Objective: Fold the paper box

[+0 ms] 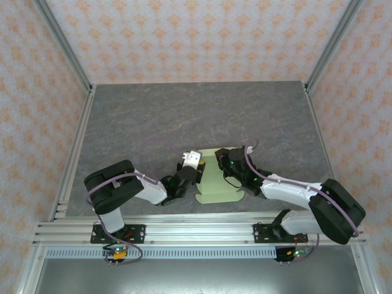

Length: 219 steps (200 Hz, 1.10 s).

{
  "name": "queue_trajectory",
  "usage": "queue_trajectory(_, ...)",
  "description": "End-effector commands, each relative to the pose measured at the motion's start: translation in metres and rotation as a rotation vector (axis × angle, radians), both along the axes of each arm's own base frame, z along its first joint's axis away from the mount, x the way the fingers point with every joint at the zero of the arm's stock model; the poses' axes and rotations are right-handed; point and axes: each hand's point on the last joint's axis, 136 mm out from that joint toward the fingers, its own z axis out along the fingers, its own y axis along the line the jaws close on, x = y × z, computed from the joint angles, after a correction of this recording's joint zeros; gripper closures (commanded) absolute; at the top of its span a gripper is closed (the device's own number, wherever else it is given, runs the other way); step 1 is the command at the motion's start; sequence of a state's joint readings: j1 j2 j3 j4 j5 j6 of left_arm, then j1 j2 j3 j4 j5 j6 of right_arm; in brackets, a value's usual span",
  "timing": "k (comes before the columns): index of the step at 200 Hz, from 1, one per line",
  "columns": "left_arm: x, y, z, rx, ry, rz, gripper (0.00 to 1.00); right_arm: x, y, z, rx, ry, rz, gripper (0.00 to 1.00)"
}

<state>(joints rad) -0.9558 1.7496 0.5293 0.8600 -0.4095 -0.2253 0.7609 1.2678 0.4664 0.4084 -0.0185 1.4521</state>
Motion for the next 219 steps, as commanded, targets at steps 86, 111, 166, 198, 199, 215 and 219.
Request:
queue_trajectory(86,0.021,0.004,-0.004,0.009,-0.019,0.115,0.78,-0.01,-0.016,-0.02,-0.053,0.046,-0.065,0.88)
queue_trajectory(111,0.02,0.005,-0.008,0.013,-0.018,0.11,0.88,-0.011,-0.015,-0.018,-0.05,0.046,-0.061,0.86)
queue_trajectory(166,0.024,0.017,-0.012,0.032,-0.006,0.121,1.0,-0.019,-0.02,-0.007,-0.067,0.049,-0.04,0.6)
queue_trajectory(198,0.029,0.022,-0.009,0.019,-0.007,0.096,1.0,-0.035,-0.013,0.002,-0.12,0.066,0.088,0.47)
queue_trajectory(199,0.029,0.022,-0.008,0.019,-0.008,0.093,1.0,-0.035,-0.012,0.002,-0.122,0.066,0.095,0.47)
queue_trajectory(215,0.03,0.017,-0.003,0.025,-0.025,0.036,1.0,-0.044,-0.012,0.01,-0.206,0.066,0.177,0.46)
queue_trajectory(219,0.029,0.015,-0.001,0.028,-0.032,0.017,1.0,-0.046,-0.014,0.013,-0.244,0.06,0.197,0.45)
